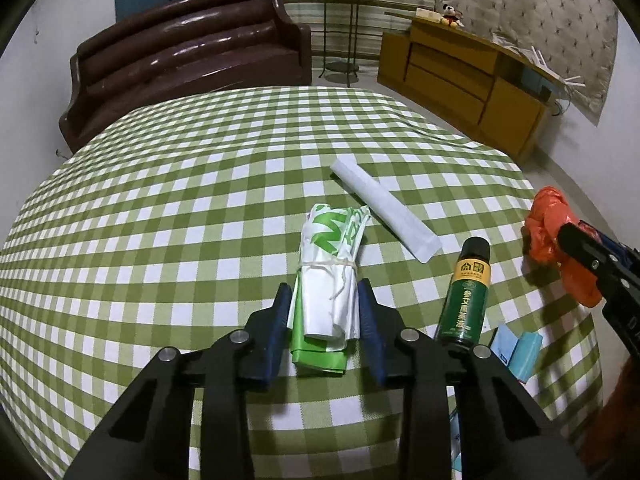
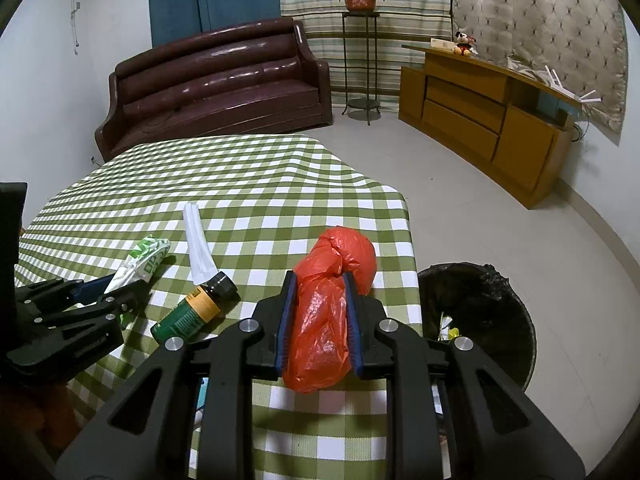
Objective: Collect trash
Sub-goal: 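Grasp the white-and-green packet with the left gripper, then carry the red bag and white-green packet to the bin and open both grippers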
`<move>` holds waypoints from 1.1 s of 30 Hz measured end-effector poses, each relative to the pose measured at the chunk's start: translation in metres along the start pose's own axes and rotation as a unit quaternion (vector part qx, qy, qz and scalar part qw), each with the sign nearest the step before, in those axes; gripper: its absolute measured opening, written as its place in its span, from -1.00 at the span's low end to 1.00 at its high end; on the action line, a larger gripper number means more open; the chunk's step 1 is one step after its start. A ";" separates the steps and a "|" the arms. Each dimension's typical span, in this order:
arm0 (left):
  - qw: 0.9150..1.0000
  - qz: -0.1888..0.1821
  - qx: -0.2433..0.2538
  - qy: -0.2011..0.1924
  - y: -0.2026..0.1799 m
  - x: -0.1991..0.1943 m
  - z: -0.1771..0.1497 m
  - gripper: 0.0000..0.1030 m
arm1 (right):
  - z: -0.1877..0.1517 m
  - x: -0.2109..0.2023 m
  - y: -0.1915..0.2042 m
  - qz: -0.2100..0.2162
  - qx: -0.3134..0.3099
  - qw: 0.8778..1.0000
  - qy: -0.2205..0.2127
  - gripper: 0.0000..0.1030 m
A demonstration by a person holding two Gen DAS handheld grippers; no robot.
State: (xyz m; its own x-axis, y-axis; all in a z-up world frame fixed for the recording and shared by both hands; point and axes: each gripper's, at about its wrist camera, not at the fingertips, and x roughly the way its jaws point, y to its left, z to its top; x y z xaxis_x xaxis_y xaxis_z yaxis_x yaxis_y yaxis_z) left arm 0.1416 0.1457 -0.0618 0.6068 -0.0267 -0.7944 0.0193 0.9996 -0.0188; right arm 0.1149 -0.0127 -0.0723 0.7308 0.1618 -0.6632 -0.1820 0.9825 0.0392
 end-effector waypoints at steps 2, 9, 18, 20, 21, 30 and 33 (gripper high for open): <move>1.000 0.001 0.005 -0.004 -0.002 -0.002 -0.001 -0.37 | -0.003 0.000 0.002 0.000 0.000 1.000 0.000 -0.57; 1.000 0.010 0.009 -0.028 -0.007 -0.017 -0.005 -0.40 | -0.009 -0.004 0.005 0.001 -0.002 1.000 -0.001 -0.58; 0.998 0.008 0.002 -0.055 -0.011 -0.047 -0.007 -0.40 | -0.018 -0.018 0.006 0.002 -0.001 1.000 -0.006 -0.59; 0.998 0.005 0.002 -0.060 -0.014 -0.053 -0.010 -0.40 | -0.020 -0.022 0.005 0.001 -0.002 1.000 -0.009 -0.59; 0.998 0.004 0.002 -0.062 -0.015 -0.056 -0.011 -0.40 | -0.021 -0.026 0.004 -0.001 -0.002 1.000 -0.012 -0.59; 0.996 -0.014 0.011 -0.082 -0.037 -0.075 -0.015 -0.40 | -0.026 -0.050 -0.018 -0.024 0.007 0.999 -0.027 -0.59; 0.996 -0.025 0.021 -0.089 -0.052 -0.079 -0.015 -0.40 | -0.028 -0.056 -0.030 -0.035 0.012 0.999 -0.032 -0.59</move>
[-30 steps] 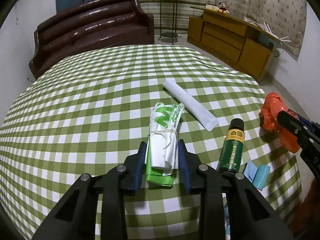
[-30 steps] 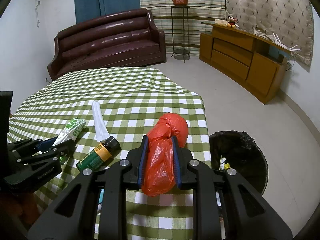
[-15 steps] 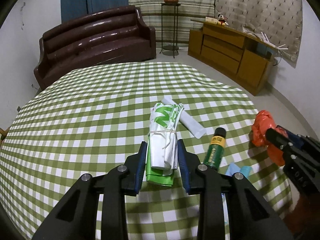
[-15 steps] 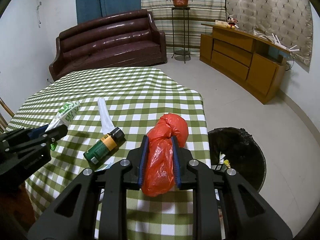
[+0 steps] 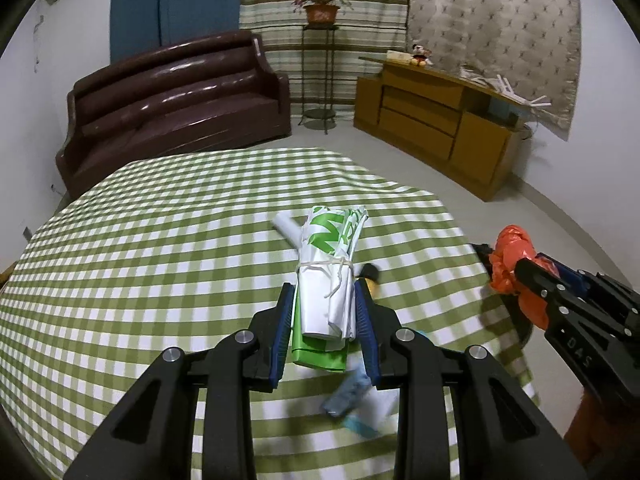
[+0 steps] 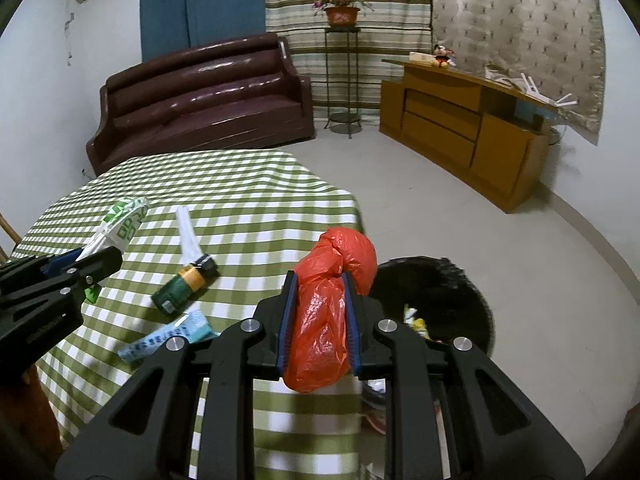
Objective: Collect trash
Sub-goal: 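Carry the red bag and white-green packet to the bin and open both grippers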
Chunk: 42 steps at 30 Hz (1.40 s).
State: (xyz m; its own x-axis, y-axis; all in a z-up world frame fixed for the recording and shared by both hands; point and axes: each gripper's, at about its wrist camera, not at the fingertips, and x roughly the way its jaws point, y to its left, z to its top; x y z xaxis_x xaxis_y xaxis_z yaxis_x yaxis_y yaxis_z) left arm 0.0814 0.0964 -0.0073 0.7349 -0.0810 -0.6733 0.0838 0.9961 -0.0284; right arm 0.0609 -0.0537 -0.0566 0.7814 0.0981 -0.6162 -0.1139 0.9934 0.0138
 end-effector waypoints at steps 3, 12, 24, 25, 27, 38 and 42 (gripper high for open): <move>1.000 -0.011 0.007 -0.003 -0.016 0.000 0.000 -0.40 | -0.001 -0.004 -0.011 -0.011 0.005 1.000 -0.003 -0.59; 0.999 -0.042 0.031 -0.008 -0.056 0.007 0.008 -0.40 | -0.003 -0.013 -0.047 -0.039 0.024 0.999 -0.008 -0.59; 0.996 -0.065 0.057 -0.004 -0.103 0.033 0.019 -0.39 | -0.007 -0.005 -0.087 -0.060 0.046 0.997 -0.005 -0.59; 0.996 -0.066 0.060 -0.004 -0.107 0.037 0.020 -0.39 | -0.007 -0.005 -0.089 -0.060 0.047 0.997 -0.004 -0.59; 0.996 -0.066 0.064 -0.003 -0.114 0.044 0.022 -0.39 | -0.007 -0.002 -0.093 -0.061 0.049 0.997 -0.004 -0.59; 0.995 -0.064 0.082 0.012 -0.147 0.076 0.026 -0.39 | -0.008 0.023 -0.110 -0.059 0.060 0.996 0.009 -0.59; 0.994 -0.062 0.088 0.017 -0.158 0.086 0.030 -0.39 | -0.010 0.030 -0.114 -0.059 0.065 0.996 0.013 -0.58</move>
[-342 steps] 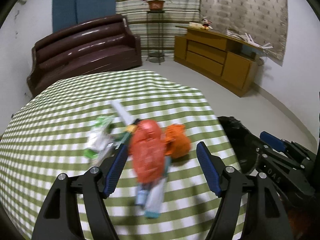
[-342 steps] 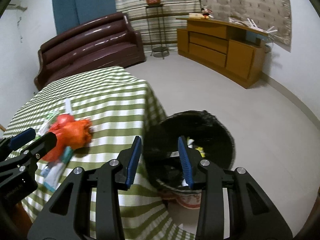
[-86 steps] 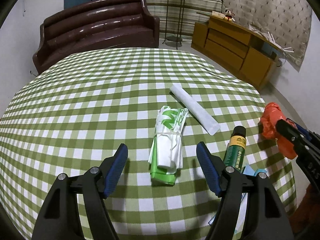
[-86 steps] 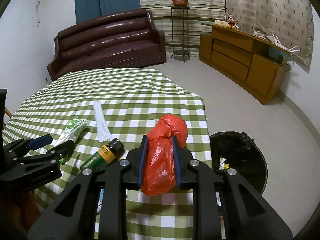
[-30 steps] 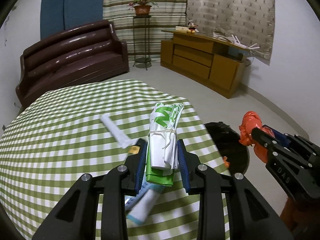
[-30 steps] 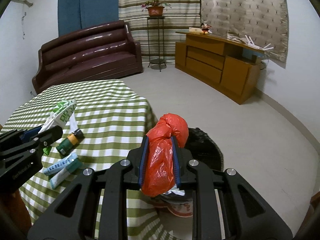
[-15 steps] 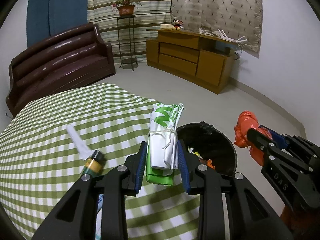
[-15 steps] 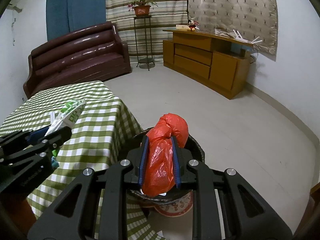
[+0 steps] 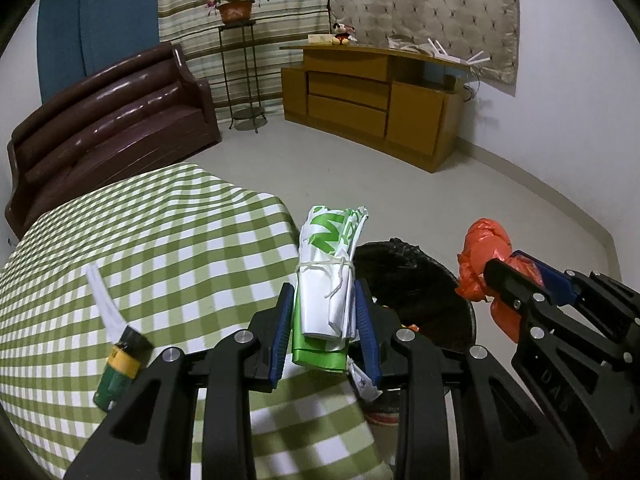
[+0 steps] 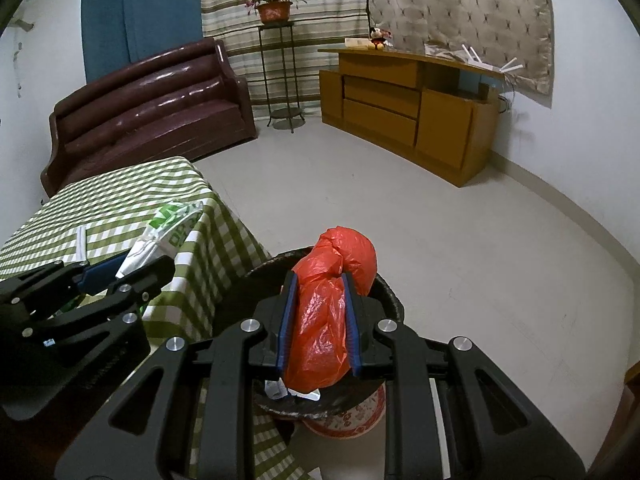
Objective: Collect trash
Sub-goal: 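Carry the red bag and white-green packet to the bin and open both grippers, then move both grippers back over the table toward the tubes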
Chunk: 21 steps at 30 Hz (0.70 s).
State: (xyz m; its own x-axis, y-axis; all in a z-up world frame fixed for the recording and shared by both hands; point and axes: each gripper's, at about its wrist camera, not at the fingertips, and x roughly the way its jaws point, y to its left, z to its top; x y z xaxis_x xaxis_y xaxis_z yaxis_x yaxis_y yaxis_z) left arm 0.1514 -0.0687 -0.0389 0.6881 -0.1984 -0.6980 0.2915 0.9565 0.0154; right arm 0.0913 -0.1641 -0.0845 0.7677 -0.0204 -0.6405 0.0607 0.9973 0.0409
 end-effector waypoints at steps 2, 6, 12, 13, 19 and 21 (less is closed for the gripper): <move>1.000 0.003 0.003 0.003 -0.003 0.006 0.002 -0.39 | 0.001 0.006 -0.004 0.000 0.003 1.000 0.002 -0.58; 1.000 0.006 0.007 0.009 -0.006 0.015 0.007 -0.38 | 0.003 0.014 -0.009 0.002 0.008 1.000 0.006 -0.58; 1.000 0.014 0.011 0.014 -0.009 0.021 0.005 -0.34 | 0.004 0.025 -0.014 0.010 0.015 1.000 0.012 -0.55; 1.000 0.015 0.009 0.016 -0.009 0.022 0.005 -0.33 | 0.005 0.027 -0.015 0.009 0.018 1.000 0.011 -0.54; 1.000 0.014 0.005 0.021 -0.011 0.028 0.011 -0.15 | 0.004 0.030 -0.021 0.005 0.026 1.000 0.012 -0.37; 1.000 0.015 0.005 0.020 -0.012 0.027 0.011 -0.12 | 0.004 0.028 -0.023 0.004 0.028 1.000 0.012 -0.34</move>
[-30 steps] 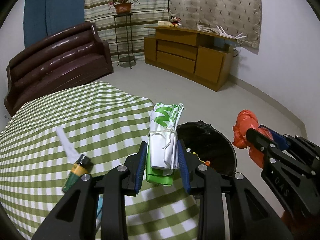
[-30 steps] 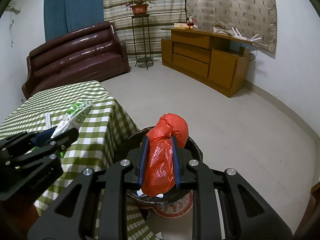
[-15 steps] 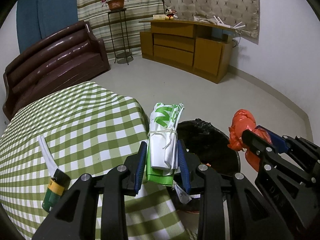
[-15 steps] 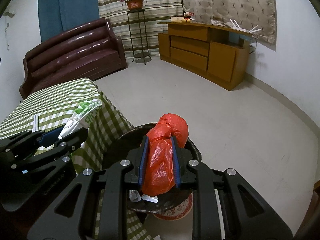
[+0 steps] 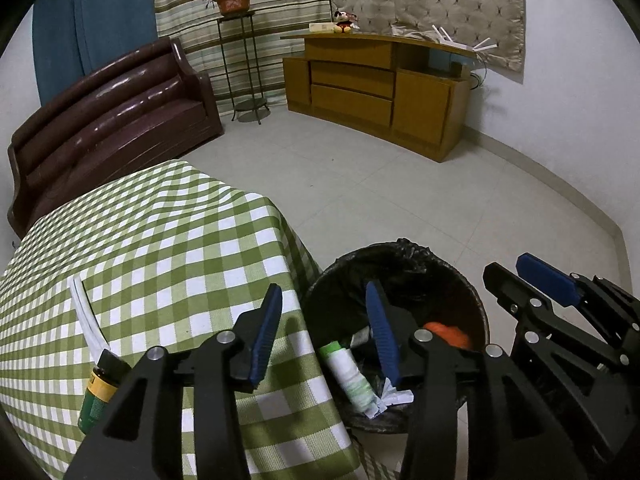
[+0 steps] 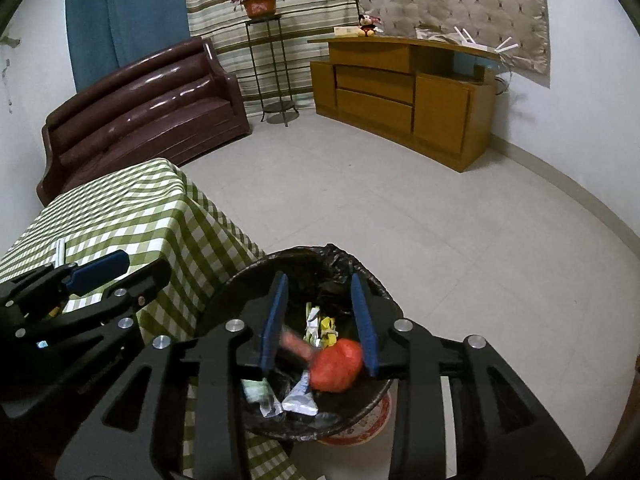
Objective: Collect trash
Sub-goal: 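Move both grippers back over the table toward the tubes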
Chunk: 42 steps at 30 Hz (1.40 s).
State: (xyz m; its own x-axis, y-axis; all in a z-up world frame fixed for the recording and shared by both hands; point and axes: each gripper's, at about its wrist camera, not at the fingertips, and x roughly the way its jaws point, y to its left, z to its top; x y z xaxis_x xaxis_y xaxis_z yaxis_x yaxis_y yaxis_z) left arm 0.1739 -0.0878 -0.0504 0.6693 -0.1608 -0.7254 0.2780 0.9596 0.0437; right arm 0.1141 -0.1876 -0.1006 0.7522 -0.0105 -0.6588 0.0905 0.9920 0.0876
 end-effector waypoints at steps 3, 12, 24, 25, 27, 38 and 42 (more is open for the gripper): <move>1.000 -0.001 -0.003 0.000 0.000 -0.001 0.000 -0.10 | 0.000 -0.003 -0.001 -0.005 0.003 1.000 -0.002 -0.25; 1.000 -0.001 -0.013 -0.005 0.010 -0.015 -0.008 0.04 | -0.004 -0.025 -0.008 -0.029 0.043 0.998 -0.033 0.44; 0.999 0.020 -0.038 -0.013 0.055 -0.060 -0.037 0.13 | -0.013 -0.046 0.031 -0.030 0.020 0.999 -0.030 0.54; 0.999 0.022 -0.040 -0.014 0.059 -0.063 -0.039 0.13 | -0.014 -0.046 0.035 -0.026 0.019 0.999 -0.028 0.54; 0.998 0.028 -0.046 -0.014 0.069 -0.068 -0.044 0.14 | -0.016 -0.048 0.043 -0.015 0.016 1.000 -0.021 0.54; 0.993 0.069 -0.091 -0.011 0.138 -0.103 -0.085 0.18 | -0.032 -0.063 0.110 0.026 -0.027 0.999 0.000 0.54; 0.991 0.084 -0.107 -0.009 0.164 -0.115 -0.103 0.18 | -0.043 -0.069 0.137 0.041 -0.045 0.998 0.007 0.54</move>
State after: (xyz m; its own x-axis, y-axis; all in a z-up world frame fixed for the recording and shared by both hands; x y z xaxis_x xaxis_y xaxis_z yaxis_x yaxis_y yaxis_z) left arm 0.0718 0.1115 -0.0308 0.7060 0.0023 -0.7082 0.0115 0.9998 0.0147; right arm 0.0468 -0.0457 -0.0755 0.7450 0.0722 -0.6631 -0.0297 0.9967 0.0752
